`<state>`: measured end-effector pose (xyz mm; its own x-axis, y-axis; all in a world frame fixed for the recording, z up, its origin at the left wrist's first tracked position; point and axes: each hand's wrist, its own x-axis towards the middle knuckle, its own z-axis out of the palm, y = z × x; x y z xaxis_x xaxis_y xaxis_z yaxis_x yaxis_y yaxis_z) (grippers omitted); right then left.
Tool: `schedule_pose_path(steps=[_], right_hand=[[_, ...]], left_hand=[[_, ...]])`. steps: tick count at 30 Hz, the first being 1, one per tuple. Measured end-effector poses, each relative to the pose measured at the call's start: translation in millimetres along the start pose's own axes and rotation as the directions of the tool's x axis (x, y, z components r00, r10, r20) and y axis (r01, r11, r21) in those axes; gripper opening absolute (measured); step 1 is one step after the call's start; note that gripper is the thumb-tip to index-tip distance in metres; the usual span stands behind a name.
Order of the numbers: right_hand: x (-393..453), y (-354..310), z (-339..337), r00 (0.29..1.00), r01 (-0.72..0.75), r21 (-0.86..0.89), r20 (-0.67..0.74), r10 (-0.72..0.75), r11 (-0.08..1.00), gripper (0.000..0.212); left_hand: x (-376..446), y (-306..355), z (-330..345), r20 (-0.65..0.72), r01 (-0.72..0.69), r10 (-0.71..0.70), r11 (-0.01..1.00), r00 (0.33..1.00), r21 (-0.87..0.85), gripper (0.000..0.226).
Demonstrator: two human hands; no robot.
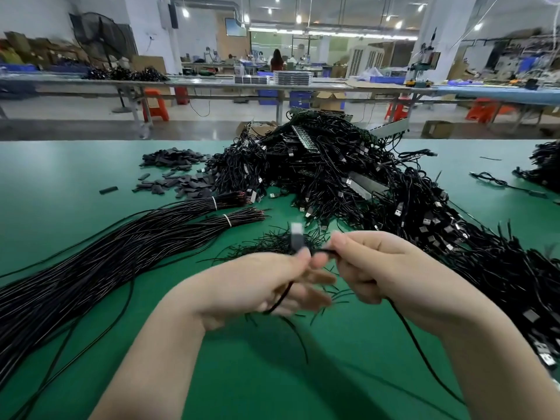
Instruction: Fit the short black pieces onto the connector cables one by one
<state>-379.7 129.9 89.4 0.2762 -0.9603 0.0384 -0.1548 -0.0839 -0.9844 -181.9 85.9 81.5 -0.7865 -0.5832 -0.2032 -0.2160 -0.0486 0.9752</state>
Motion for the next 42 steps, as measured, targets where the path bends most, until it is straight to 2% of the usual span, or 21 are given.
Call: schedule_pose_path(steps=[3, 5, 7, 9, 11, 14, 16, 17, 19, 21, 23, 25, 26, 28, 30, 31, 33, 35, 37, 39, 42], right_hand=[[-4, -5, 16, 0.985, 0.122, 0.112, 0.109, -0.134, 0.986, 0.032], [2, 6, 26, 0.959, 0.052, 0.179, 0.266, -0.099, 0.982, 0.035], [10, 24, 30, 0.919, -0.069, 0.124, 0.395, 0.015, 0.990, 0.035], [18, 41, 25, 0.931, -0.121, -0.085, 0.335, 0.143, 0.989, 0.038], [23, 48, 10, 0.976, -0.152, -0.276, 0.110, 0.189, 0.949, 0.049], [19, 41, -10, 0.988, -0.111, -0.162, -0.127, 0.091, 0.980, 0.051], [14, 28, -12, 0.991, -0.039, -0.042, -0.128, 0.033, 0.998, 0.047], [10, 20, -8, 0.997, 0.004, 0.001, -0.076, -0.004, 1.000, 0.042], [3, 7, 4, 0.993, 0.098, 0.074, 0.061, -0.103, 0.992, 0.032], [0, 6, 17, 0.970, 0.125, 0.148, 0.191, -0.153, 0.981, 0.029], [4, 15, 27, 0.942, 0.041, 0.152, 0.323, -0.089, 0.987, 0.029], [12, 32, 28, 0.919, -0.065, -0.004, 0.390, 0.061, 0.998, 0.034], [16, 40, 26, 0.928, -0.099, -0.128, 0.345, 0.138, 0.987, 0.039], [21, 48, 16, 0.968, -0.170, -0.303, 0.129, 0.217, 0.938, 0.050], [21, 46, 4, 0.980, -0.197, -0.281, -0.068, 0.185, 0.939, 0.053], [19, 41, -1, 0.981, -0.171, -0.260, -0.133, 0.140, 0.950, 0.051], [15, 30, -5, 0.976, -0.082, -0.196, -0.213, 0.040, 0.977, 0.045], [10, 15, 0, 0.972, 0.012, -0.122, -0.231, -0.040, 0.992, 0.040], [3, 3, 9, 0.977, 0.088, -0.088, -0.184, -0.103, 0.992, 0.040], [-1, -4, 16, 0.987, 0.129, -0.050, -0.087, -0.133, 0.990, 0.035], [-2, -2, 20, 0.993, 0.078, -0.031, 0.092, -0.075, 0.996, 0.031]], left_hand=[[9, 3, -1, -0.231, -0.245, 0.173, 0.908, 0.958, -0.339, 0.049], [8, 8, -6, -0.274, -0.368, 0.259, 0.779, 0.926, -0.508, 0.057], [2, 13, -9, -0.245, -0.412, 0.332, 0.711, 0.911, -0.569, 0.057], [-9, 15, -11, -0.160, -0.403, 0.378, 0.750, 0.912, -0.524, 0.052], [-21, 17, -13, -0.040, -0.349, 0.372, 0.823, 0.927, -0.447, 0.045], [-22, 14, -9, 0.152, -0.153, 0.163, 0.985, 0.975, -0.079, 0.047], [-10, 7, -3, 0.117, -0.013, -0.006, 0.988, 0.993, 0.156, 0.050], [-4, 4, 1, 0.036, 0.003, -0.009, 0.985, 0.999, 0.172, 0.050], [6, 2, 4, -0.166, -0.096, 0.086, 0.994, 0.982, -0.052, 0.054], [8, 9, -1, -0.272, -0.299, 0.203, 0.875, 0.941, -0.381, 0.055], [3, 16, -5, -0.312, -0.433, 0.305, 0.712, 0.900, -0.552, 0.057], [-9, 21, -7, -0.317, -0.483, 0.364, 0.672, 0.876, -0.562, 0.053], [-16, 22, -9, -0.296, -0.478, 0.375, 0.690, 0.879, -0.543, 0.050], [-29, 25, -11, -0.084, -0.385, 0.396, 0.786, 0.914, -0.483, 0.045], [-31, 21, -12, 0.157, -0.200, 0.233, 0.959, 0.960, -0.200, 0.045], [-29, 15, -13, 0.181, -0.099, 0.095, 0.995, 0.979, 0.014, 0.047], [-10, 6, -6, 0.078, 0.044, -0.065, 0.970, 0.995, 0.240, 0.049], [9, -1, 3, -0.092, 0.075, -0.062, 0.988, 0.994, 0.138, 0.052], [17, -5, 4, -0.276, -0.061, 0.052, 0.998, 0.960, -0.025, 0.050], [17, -3, 0, -0.360, -0.255, 0.186, 0.955, 0.914, -0.153, 0.045], [11, 7, -1, -0.401, -0.445, 0.269, 0.773, 0.876, -0.453, 0.050]])
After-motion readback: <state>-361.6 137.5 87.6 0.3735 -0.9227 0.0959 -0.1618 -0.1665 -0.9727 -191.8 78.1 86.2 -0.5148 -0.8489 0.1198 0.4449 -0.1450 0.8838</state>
